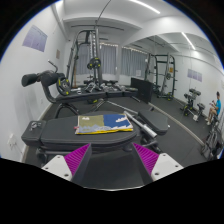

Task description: Fold towel

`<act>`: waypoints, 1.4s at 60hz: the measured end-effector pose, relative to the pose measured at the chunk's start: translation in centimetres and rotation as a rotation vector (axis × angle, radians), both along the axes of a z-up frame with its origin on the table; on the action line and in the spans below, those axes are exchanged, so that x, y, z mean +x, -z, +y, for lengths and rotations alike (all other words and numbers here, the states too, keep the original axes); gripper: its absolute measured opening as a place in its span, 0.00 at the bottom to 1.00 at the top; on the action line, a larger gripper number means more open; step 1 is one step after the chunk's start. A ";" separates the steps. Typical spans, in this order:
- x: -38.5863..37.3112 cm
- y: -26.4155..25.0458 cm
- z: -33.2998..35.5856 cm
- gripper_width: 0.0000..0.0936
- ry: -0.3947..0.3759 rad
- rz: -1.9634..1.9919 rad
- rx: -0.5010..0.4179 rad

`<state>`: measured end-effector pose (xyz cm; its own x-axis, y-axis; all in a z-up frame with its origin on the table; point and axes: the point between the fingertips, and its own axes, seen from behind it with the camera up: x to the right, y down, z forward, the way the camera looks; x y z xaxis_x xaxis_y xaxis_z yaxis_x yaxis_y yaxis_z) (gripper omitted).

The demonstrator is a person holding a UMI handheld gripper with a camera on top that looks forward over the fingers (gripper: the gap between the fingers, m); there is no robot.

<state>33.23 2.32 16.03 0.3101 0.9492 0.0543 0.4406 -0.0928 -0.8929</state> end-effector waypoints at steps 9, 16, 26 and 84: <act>-2.2 0.4 -1.1 0.92 -0.032 -0.001 -0.007; -4.3 0.5 -2.7 0.91 -0.075 0.002 -0.007; -7.4 0.6 -5.9 0.91 -0.147 0.013 -0.005; -34.9 16.7 -11.7 0.90 -0.306 -0.109 -0.008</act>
